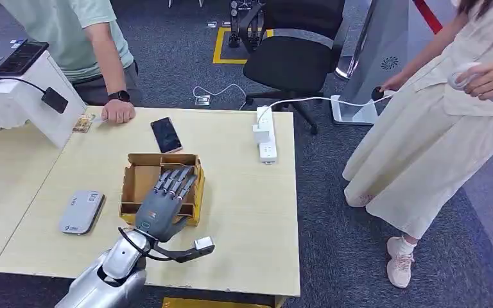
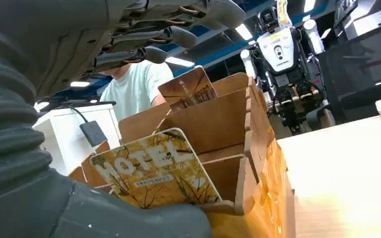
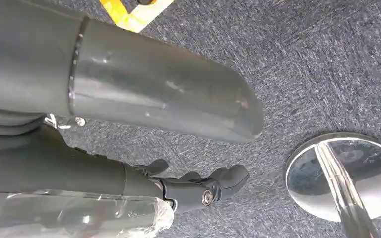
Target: Pass the card to the sensor for recognition and then transmit it.
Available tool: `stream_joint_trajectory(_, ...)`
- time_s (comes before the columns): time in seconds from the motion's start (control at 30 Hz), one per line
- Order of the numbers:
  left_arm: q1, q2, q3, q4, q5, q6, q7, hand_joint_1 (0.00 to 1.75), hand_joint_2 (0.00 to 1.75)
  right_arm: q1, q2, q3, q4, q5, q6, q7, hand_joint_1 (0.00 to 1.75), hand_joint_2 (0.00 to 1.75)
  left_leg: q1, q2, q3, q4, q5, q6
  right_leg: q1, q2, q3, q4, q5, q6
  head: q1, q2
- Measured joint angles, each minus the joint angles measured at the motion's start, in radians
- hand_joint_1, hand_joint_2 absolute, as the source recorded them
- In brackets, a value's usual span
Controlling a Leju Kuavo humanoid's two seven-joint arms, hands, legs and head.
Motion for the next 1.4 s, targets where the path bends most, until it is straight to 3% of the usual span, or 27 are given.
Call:
stream_joint_trajectory(0.17, 0.0, 0.013, 0.0, 0.01, 0.014, 0.003, 0.0, 0.0, 1.75, 0.001, 0.0, 0.0, 0.0, -0.007, 0.0, 0.0, 0.0, 0.0, 0.0, 0.0, 0.0, 0.0, 0.0, 0.0, 0.0, 0.0, 0.0, 0.0, 0.0, 0.0, 0.0, 0.0)
stream_joint_trajectory(0.2, 0.004, 0.019, 0.0, 0.007, 0.018, 0.003, 0.0, 0.23, 1.75, 0.001, 0.0, 0.0, 0.0, -0.011, 0.0, 0.0, 0.0, 0.0, 0.0, 0.0, 0.0, 0.0, 0.0, 0.0, 0.0, 0.0, 0.0, 0.0, 0.0, 0.0, 0.0, 0.0)
stream_joint_trajectory(0.23, 0.009, 0.025, 0.0, 0.004, 0.023, 0.002, 0.0, 0.8, 1.75, 0.002, 0.0, 0.0, 0.0, -0.014, 0.001, 0.0, 0.0, 0.0, 0.0, 0.0, 0.0, 0.0, 0.0, 0.0, 0.0, 0.0, 0.0, 0.0, 0.0, 0.0, 0.0, 0.0)
stream_joint_trajectory(0.27, 0.014, 0.033, 0.0, 0.0, 0.025, 0.002, 0.0, 1.62, 1.75, 0.003, 0.0, 0.0, 0.0, -0.014, 0.002, 0.0, 0.0, 0.0, 0.0, 0.0, 0.0, 0.0, 0.0, 0.0, 0.0, 0.0, 0.0, 0.0, 0.0, 0.0, 0.0, 0.0)
stream_joint_trajectory(0.4, 0.042, 0.058, 0.0, -0.035, 0.051, 0.003, -0.001, 1.48, 1.75, 0.003, 0.0, 0.0, 0.0, -0.022, 0.0, -0.002, 0.0, 0.0, 0.0, 0.0, 0.0, 0.0, 0.0, 0.0, 0.0, 0.0, 0.0, 0.0, 0.0, 0.0, 0.0, 0.0)
stream_joint_trajectory(0.7, 0.124, 0.109, 0.031, -0.169, 0.107, -0.003, -0.007, 1.55, 1.75, 0.01, 0.0, -0.002, 0.0, -0.034, -0.003, -0.013, 0.0, 0.0, 0.0, 0.0, 0.0, 0.0, 0.0, 0.0, 0.0, 0.0, 0.0, 0.0, 0.0, 0.0, 0.0, 0.0)
stream_joint_trajectory(0.9, 0.186, 0.127, 0.08, -0.248, 0.181, -0.02, -0.065, 1.52, 1.75, 0.015, 0.0, -0.004, 0.0, -0.042, -0.011, -0.018, 0.0, 0.0, 0.0, 0.0, 0.0, 0.0, 0.0, 0.0, 0.0, 0.0, 0.0, 0.0, 0.0, 0.0, 0.0, 0.0)
stream_joint_trajectory(0.97, 0.199, 0.128, 0.086, -0.266, 0.191, -0.028, -0.077, 1.75, 1.75, 0.015, 0.0, -0.004, 0.0, -0.042, -0.013, -0.018, 0.0, 0.0, 0.0, 0.0, 0.0, 0.0, 0.0, 0.0, 0.0, -0.001, 0.0, 0.0, 0.0, 0.0, 0.0, 0.0)
stream_joint_trajectory(1.03, 0.207, 0.128, 0.088, -0.279, 0.201, -0.043, -0.088, 1.75, 1.75, 0.016, 0.0, -0.004, 0.0, -0.042, -0.013, -0.018, 0.0, 0.0, 0.0, 0.0, 0.0, 0.0, 0.0, 0.0, 0.0, -0.001, 0.0, 0.0, 0.0, 0.0, 0.0, 0.0)
stream_joint_trajectory(1.07, 0.209, 0.128, 0.088, -0.283, 0.203, -0.054, -0.097, 1.54, 1.75, 0.016, 0.0, -0.004, 0.0, -0.042, -0.013, -0.018, 0.0, 0.0, 0.0, 0.0, 0.0, 0.0, 0.0, 0.0, 0.0, -0.001, 0.0, 0.0, 0.0, 0.0, 0.0, 0.0)
stream_joint_trajectory(1.1, 0.21, 0.129, 0.088, -0.284, 0.202, -0.059, -0.099, 0.44, 1.75, 0.016, 0.0, -0.004, -0.001, -0.042, -0.012, -0.018, 0.0, 0.0, 0.0, 0.0, 0.0, 0.0, 0.0, 0.0, 0.0, -0.001, 0.0, 0.0, 0.0, 0.0, 0.0, 0.0)
stream_joint_trajectory(1.13, 0.211, 0.13, 0.087, -0.285, 0.201, -0.063, -0.102, 0.16, 1.75, 0.016, 0.0, -0.004, -0.001, -0.042, -0.012, -0.018, 0.0, 0.0, 0.0, 0.0, 0.0, 0.0, 0.0, 0.0, 0.0, -0.001, 0.0, 0.0, 0.0, 0.0, 0.0, 0.0)
stream_joint_trajectory(1.17, 0.211, 0.131, 0.087, -0.285, 0.201, -0.064, -0.105, 0.0, 1.75, 0.016, 0.0, -0.004, -0.001, -0.042, -0.012, -0.018, 0.0, 0.0, 0.0, 0.0, 0.0, 0.0, 0.0, 0.0, 0.0, -0.001, 0.0, 0.0, 0.0, 0.0, 0.0, 0.0)
stream_joint_trajectory(1.4, 0.211, 0.139, 0.09, -0.288, 0.175, -0.051, -0.085, 0.0, 1.75, 0.017, 0.0, -0.004, -0.002, -0.04, -0.014, -0.018, 0.0, 0.0, 0.0, 0.0, 0.0, 0.0, 0.0, 0.0, 0.0, -0.001, 0.0, 0.0, 0.0, 0.0, 0.0, 0.0)
